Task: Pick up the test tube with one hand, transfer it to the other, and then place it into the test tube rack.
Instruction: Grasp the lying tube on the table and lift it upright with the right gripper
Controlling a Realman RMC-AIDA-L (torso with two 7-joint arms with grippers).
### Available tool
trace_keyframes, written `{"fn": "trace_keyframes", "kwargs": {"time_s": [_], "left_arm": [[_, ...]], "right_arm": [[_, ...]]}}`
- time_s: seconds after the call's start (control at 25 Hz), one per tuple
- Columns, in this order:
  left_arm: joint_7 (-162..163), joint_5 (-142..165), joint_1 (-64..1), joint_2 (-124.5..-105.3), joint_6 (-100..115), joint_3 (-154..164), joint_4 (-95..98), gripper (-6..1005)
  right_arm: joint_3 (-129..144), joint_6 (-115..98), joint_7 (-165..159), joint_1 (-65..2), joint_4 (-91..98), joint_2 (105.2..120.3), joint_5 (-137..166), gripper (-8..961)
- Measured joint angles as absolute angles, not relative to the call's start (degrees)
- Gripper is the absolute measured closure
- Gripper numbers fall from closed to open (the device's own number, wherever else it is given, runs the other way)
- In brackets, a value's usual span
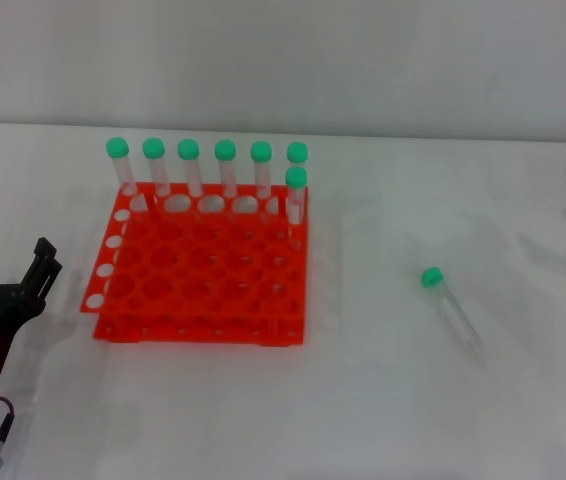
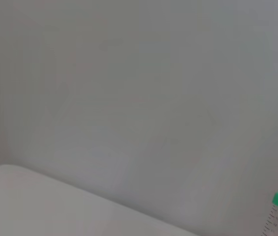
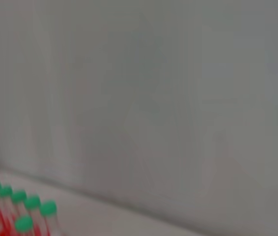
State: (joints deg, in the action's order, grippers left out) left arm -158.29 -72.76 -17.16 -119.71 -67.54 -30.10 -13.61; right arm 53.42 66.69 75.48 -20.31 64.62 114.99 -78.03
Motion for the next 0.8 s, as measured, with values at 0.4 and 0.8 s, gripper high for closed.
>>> {"fn": "trace_keyframes", "kwargs": {"time_s": [0.4,0.8], "left_arm": [[-158.3,-72.6,-17.1,-119.71,-67.9,-30.1,-13.6,130],[-158.3,-72.7,-16.3,-119.70,-69.9,-30.1,-13.6,138]], "right_arm": [[66.9,68.0,42.8,-18.8,93.7,115.21,-44.8,120],[86.1,75.7,23.7,-19.0,108.5,115.28,-25.1,127]]}}
